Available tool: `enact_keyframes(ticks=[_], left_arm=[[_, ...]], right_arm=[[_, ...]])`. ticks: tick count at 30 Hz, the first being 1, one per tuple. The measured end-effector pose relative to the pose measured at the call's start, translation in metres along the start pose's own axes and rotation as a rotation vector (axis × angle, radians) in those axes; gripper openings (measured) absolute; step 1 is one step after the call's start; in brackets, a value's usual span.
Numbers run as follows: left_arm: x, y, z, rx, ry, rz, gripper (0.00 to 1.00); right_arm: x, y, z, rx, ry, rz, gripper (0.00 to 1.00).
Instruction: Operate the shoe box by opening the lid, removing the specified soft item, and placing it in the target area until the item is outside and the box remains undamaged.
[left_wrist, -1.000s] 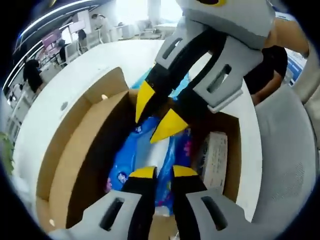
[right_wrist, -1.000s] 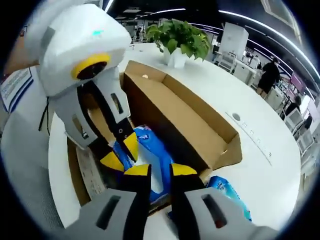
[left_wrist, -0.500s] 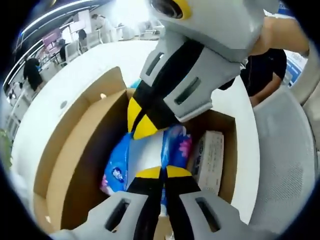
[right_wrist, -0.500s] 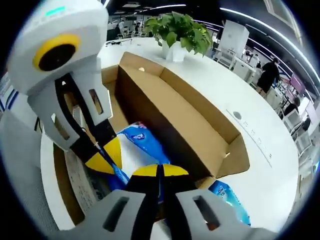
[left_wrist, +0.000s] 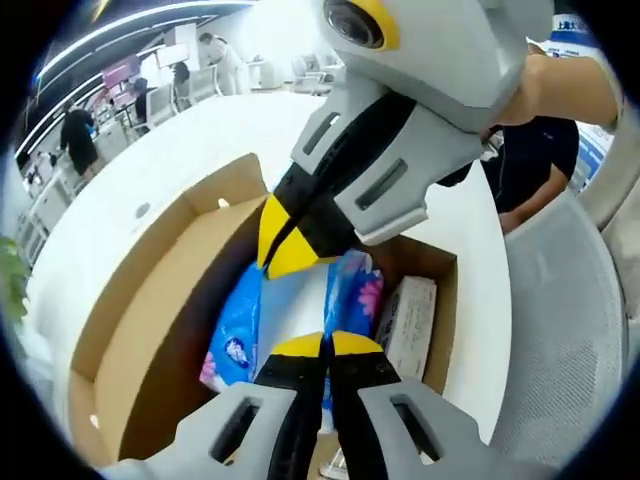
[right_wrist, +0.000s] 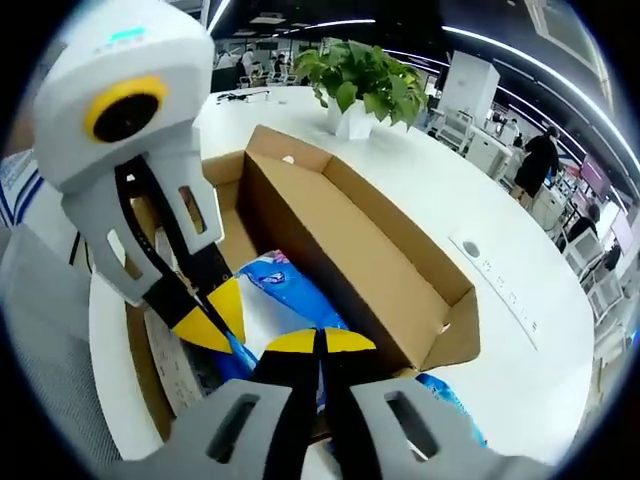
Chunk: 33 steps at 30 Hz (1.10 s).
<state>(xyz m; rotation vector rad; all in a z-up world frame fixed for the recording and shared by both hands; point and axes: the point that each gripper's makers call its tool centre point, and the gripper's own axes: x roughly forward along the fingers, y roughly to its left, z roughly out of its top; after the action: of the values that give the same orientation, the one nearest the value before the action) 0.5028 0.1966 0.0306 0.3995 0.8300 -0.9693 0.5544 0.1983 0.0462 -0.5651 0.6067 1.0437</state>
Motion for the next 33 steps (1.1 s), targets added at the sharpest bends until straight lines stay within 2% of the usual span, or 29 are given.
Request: enact_keyframes(ticks=[6, 16, 26, 33], left_arm=[[-0.014, 0.002, 0.003, -0.009, -0.021, 0.012, 0.00], [-0.041, -0.003, 0.019, 0.003, -0.046, 0.009, 0.00], [-0.067, -0.012, 0.051, 0.058, -0.056, 0.008, 0.00], [-0.072, -0.020, 0.071, 0.068, -0.070, -0.010, 0.00]], right_arm=[[-0.008, -0.001, 0.012, 0.000, -0.033, 0.001, 0.00], [-0.024, 0.002, 0.037, -0.013, -0.094, 0.009, 0.00], [-0.053, -0.004, 0.059, -0.012, -0.156, 0.004, 0.00], [-0.077, -0.013, 0.064, 0.010, -0.188, -0.004, 0.00]])
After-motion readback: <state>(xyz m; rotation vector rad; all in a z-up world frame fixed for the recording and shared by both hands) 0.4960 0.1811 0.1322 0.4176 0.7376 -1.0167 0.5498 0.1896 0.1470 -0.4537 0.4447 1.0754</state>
